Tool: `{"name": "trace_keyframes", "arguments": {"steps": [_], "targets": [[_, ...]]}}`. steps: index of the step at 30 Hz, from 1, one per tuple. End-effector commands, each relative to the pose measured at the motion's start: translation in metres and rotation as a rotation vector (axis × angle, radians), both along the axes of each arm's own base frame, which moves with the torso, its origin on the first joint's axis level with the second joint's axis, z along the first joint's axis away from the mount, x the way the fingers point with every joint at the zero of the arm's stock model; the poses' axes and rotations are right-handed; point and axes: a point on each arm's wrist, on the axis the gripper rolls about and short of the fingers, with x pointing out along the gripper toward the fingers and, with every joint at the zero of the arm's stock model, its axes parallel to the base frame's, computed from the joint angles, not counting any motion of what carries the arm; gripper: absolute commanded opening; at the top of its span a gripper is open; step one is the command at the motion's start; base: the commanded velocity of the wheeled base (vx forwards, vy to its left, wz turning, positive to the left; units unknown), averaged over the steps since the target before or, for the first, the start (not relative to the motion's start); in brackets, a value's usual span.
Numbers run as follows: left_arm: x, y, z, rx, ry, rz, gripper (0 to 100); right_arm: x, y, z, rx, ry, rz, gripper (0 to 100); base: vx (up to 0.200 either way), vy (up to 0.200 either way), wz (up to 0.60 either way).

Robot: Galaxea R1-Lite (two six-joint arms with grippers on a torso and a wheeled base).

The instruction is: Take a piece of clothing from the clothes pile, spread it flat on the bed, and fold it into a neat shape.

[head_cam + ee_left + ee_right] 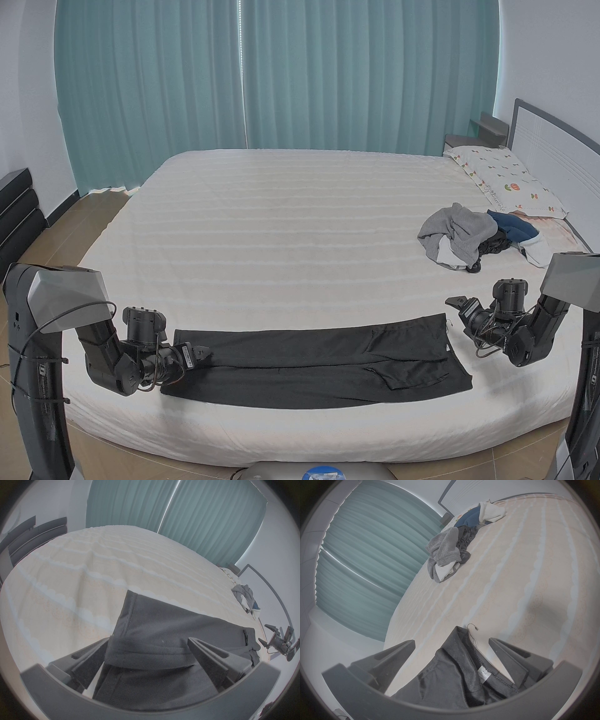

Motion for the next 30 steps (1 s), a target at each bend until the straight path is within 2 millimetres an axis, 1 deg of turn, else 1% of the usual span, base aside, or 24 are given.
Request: {"name": "trace_keyframes", "arguments": {"steps": [1, 3, 4, 11, 16, 23, 29, 30], "targets": [[-0.0029, -0.0006, -0.0048, 0.001, 0.01, -0.002, 100, -0.0001, 0.0002, 0.0005, 0.0, -0.001, 0.001, 100, 0.0, 0.0, 0.0], [-0.0048, -0.0004, -0.0049, 0.001, 0.004, -0.002, 100, -0.0005, 0.0002, 0.0002, 0.0, 0.0, 0.001, 100, 0.0, 0.0, 0.0], [-0.005, -0.0003, -0.005, 0.002, 0.004, -0.001, 0, -0.0005, 0.0002, 0.0002, 0.0, 0.0, 0.001, 100, 0.0, 0.0, 0.0], [-0.0022, 0.0022, 0.0001, -0.003, -0.043, 0.021, 0, -0.0014, -0.0003, 0.0023, 0.0, -0.003, -0.001, 100, 0.0, 0.0, 0.0], [-0.0068, 0.0026, 0.0018, -0.008, -0.065, 0.023, 0, -0.0027, -0.0025, 0.0052, 0.001, -0.008, -0.005, 100, 0.0, 0.0, 0.0], [-0.0045, 0.0025, 0.0029, -0.022, -0.084, 0.039, 0, -0.0048, -0.0042, 0.006, 0.002, -0.004, -0.007, 100, 0.0, 0.0, 0.0], [-0.0028, 0.0023, 0.0023, -0.036, -0.085, 0.05, 0, -0.0048, -0.0041, 0.006, 0.003, -0.004, -0.006, 100, -0.2, 0.0, 0.0], [-0.0024, 0.0023, 0.0019, -0.036, -0.085, 0.05, 0, -0.0048, -0.0041, 0.006, 0.003, -0.004, -0.006, 100, 0.0, 0.0, 0.0]]}}
